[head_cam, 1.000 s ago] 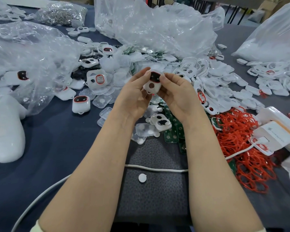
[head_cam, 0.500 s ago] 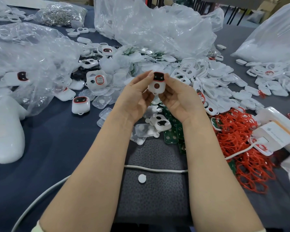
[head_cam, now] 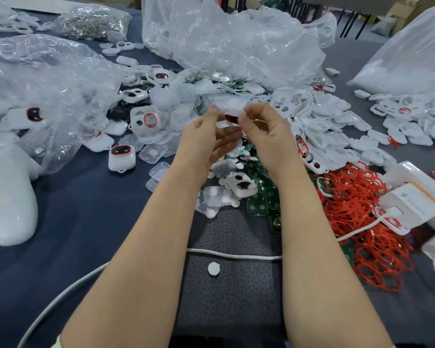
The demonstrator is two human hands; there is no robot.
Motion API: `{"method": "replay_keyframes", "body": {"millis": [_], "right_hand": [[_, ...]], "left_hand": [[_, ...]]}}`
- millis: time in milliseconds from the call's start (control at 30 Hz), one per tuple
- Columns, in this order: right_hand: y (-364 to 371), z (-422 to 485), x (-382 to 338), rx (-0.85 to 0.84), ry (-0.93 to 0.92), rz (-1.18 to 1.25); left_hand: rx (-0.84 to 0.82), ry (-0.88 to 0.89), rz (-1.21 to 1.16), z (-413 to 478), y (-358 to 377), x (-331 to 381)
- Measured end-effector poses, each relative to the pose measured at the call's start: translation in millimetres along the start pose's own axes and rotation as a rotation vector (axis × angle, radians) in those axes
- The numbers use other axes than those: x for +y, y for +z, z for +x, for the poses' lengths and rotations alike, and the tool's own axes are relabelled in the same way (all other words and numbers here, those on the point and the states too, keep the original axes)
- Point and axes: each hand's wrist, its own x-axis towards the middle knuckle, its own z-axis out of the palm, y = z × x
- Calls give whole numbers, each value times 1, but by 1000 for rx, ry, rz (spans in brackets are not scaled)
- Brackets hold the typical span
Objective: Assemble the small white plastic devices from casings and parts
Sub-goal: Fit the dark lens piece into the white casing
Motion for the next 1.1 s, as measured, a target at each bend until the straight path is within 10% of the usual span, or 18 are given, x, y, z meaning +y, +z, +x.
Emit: {"method": "replay_keyframes", "body": {"millis": [800, 1100], "right_hand": [[13, 1, 0, 184, 62, -79], [7, -2, 2, 147, -86, -354]], "left_hand": [[20, 247, 263, 2, 6, -14], [102, 440, 760, 2, 0, -10]]}}
